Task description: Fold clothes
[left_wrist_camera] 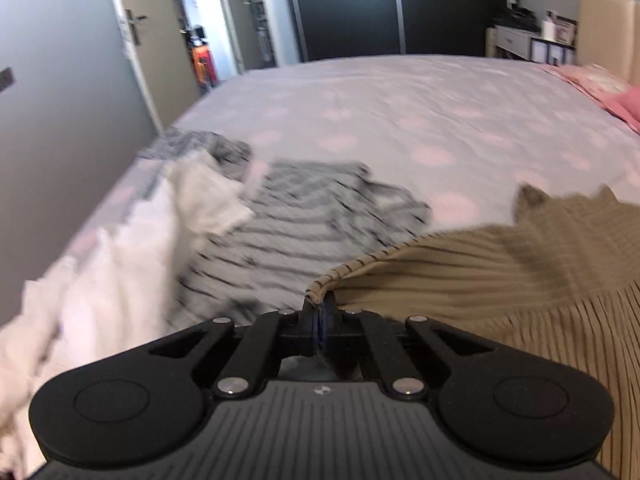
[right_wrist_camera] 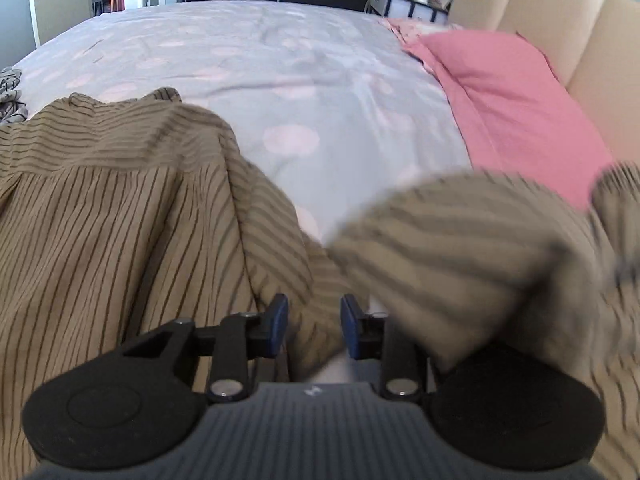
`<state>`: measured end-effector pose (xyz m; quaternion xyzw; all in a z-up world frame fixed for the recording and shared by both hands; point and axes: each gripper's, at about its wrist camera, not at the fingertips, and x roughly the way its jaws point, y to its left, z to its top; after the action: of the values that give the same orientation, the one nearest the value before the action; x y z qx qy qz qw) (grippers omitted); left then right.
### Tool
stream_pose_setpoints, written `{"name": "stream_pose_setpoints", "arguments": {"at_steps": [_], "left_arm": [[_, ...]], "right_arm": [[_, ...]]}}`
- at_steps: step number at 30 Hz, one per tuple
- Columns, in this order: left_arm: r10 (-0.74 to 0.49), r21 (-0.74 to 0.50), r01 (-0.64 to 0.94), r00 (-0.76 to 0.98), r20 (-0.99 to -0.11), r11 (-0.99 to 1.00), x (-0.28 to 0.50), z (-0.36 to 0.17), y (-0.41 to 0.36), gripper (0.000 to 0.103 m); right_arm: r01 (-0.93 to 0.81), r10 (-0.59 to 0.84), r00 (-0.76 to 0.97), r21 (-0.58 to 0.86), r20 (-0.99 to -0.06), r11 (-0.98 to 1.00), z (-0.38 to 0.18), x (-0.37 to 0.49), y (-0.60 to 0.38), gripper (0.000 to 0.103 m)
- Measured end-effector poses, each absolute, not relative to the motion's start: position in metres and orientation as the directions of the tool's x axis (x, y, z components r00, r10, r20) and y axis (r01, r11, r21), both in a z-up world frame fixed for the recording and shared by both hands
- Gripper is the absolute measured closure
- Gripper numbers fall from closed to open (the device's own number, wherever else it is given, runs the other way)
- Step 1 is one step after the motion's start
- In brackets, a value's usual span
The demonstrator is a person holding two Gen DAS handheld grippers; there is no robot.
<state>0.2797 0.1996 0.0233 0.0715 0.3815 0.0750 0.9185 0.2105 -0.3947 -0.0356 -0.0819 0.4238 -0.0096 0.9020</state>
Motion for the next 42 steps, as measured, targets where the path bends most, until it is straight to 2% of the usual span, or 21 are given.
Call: {"name": "stream_pose_setpoints", "arguments": {"at_steps": [2,6,9,11,12,17,21,26,32,33,34,35,36,38,42], "left_arm": [[0.23,0.217,-0.107,0.685,-0.691,0.97,0.287,0.025,0.207,0.103],[0.269,0.234,-0.143,0.66,-0.702,0.962,0.3,0.02,0.219,0.103],[0.256,0.208,-0.151,0.657,-0.709,0.966,0.305,0.015,0.223,0.103],[0.258,0.232,-0.13,0.659,-0.706,0.964,0.306,0.012,0.219,0.102],[0.259,0.241,-0.121,0.66,-0.705,0.963,0.307,0.01,0.217,0.102],[0.25,0.239,-0.11,0.662,-0.707,0.965,0.308,0.007,0.217,0.102],[0.258,0.253,-0.106,0.665,-0.701,0.962,0.308,0.005,0.217,0.102],[0.243,0.228,-0.111,0.66,-0.711,0.967,0.308,0.007,0.22,0.102],[0.206,0.173,-0.115,0.656,-0.726,0.978,0.308,0.013,0.226,0.102],[0.197,0.167,-0.109,0.655,-0.729,0.98,0.308,0.014,0.225,0.102],[0.186,0.164,-0.095,0.655,-0.733,0.982,0.308,0.016,0.222,0.102],[0.173,0.161,-0.079,0.654,-0.736,0.984,0.309,0.019,0.218,0.102],[0.16,0.158,-0.063,0.654,-0.74,0.985,0.309,0.021,0.214,0.102],[0.12,0.141,-0.02,0.656,-0.745,0.99,0.309,0.028,0.203,0.102],[0.034,0.128,0.097,0.653,-0.756,0.987,0.309,0.047,0.167,0.102]], "right_arm": [[-0.047,-0.095,0.647,-0.164,-0.757,0.985,-0.037,0.228,-0.393,0.075],[-0.016,-0.207,0.575,-0.264,-0.791,0.964,-0.06,0.273,-0.396,0.078],[-0.059,-0.189,0.502,-0.252,-0.844,0.966,-0.081,0.287,-0.397,0.072],[-0.086,-0.179,0.486,-0.251,-0.855,0.964,-0.088,0.29,-0.396,0.084],[-0.093,-0.194,0.493,-0.273,-0.848,0.958,-0.086,0.29,-0.392,0.099],[-0.111,-0.31,0.592,-0.456,-0.744,0.883,-0.048,0.288,-0.374,0.1],[-0.064,-0.493,0.619,-0.666,-0.611,0.743,-0.023,0.306,-0.38,0.099],[0.02,-0.6,0.559,-0.713,-0.573,0.7,-0.015,0.332,-0.409,0.099],[0.027,-0.538,0.555,-0.633,-0.634,0.774,-0.005,0.333,-0.41,0.098],[0.012,-0.52,0.563,-0.622,-0.642,0.783,-0.004,0.331,-0.404,0.097],[-0.011,-0.498,0.574,-0.614,-0.65,0.789,-0.002,0.329,-0.395,0.085],[-0.035,-0.475,0.585,-0.606,-0.657,0.795,-0.001,0.326,-0.387,0.071],[-0.048,-0.463,0.603,-0.608,-0.65,0.793,0.001,0.32,-0.377,0.047],[-0.075,-0.411,0.652,-0.594,-0.637,0.801,0.01,0.304,-0.358,0.045],[-0.16,-0.228,0.704,-0.463,-0.672,0.872,0.027,0.256,-0.324,0.043]]}}
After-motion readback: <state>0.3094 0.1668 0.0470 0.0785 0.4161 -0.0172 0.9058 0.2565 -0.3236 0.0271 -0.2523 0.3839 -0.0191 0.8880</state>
